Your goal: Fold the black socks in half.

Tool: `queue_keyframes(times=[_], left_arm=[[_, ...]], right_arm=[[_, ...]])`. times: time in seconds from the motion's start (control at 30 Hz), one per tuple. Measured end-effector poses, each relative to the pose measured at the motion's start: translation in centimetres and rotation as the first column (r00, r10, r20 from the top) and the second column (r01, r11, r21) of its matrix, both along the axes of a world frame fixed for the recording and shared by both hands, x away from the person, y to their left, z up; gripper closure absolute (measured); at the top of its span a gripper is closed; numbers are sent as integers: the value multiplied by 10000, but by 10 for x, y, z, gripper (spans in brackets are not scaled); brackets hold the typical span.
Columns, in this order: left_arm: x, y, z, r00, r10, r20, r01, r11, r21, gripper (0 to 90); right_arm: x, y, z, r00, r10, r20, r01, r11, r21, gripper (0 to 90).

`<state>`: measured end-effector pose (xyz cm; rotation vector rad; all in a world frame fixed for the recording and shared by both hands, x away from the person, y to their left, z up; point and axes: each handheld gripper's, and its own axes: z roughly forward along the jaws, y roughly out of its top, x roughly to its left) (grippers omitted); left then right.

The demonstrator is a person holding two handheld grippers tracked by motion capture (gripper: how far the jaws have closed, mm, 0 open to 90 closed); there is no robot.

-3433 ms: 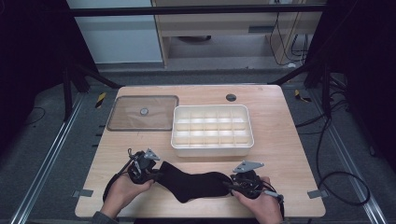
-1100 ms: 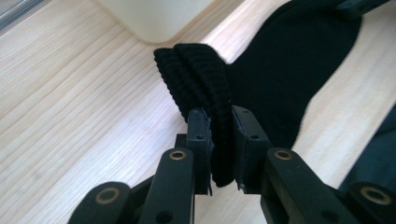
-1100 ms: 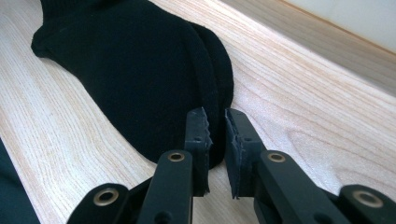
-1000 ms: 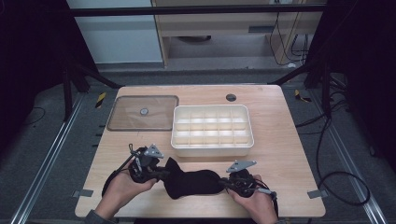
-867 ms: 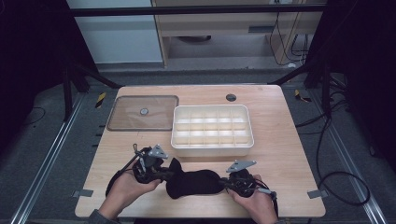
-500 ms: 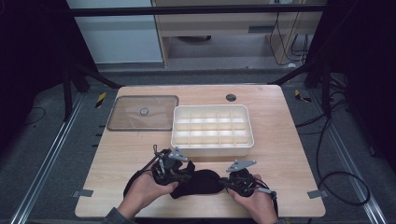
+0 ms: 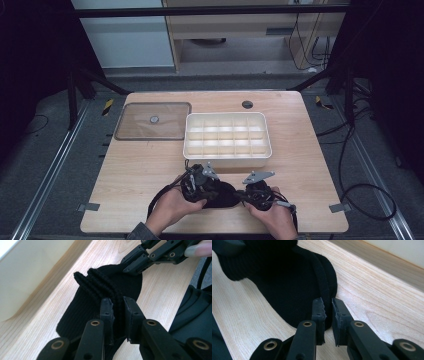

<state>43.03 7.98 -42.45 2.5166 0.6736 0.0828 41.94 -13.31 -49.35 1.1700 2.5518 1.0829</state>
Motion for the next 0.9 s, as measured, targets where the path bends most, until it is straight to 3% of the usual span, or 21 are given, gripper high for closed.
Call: queue_keyframes(times=[0.17, 0.47, 0.77, 0.87, 0.9], left_arm=[[-1, -8, -3, 10000, -77, 6, 77, 9999, -65, 783], [0, -17, -20, 10000, 1, -13, -1, 9995, 301, 780], [-1, -17, -24, 10000, 56, 24, -57, 9996, 268, 750], [-4, -17, -22, 9998, 198, -11, -198, 9998, -100, 634], [-5, -17, -20, 9998, 208, 4, -208, 9995, -247, 634]], right_arm=[[0, 0, 0, 10000, 2, 22, -2, 10000, -10, 814], [0, 0, 0, 10000, -3, 3, 3, 10000, 36, 808], [-5, -1, 3, 9998, -7, 196, 7, 10000, 11, 677], [-13, -6, 7, 9991, -135, 393, 131, 9999, 107, 598], [-13, -6, 7, 9991, -135, 393, 131, 9999, 107, 598]])
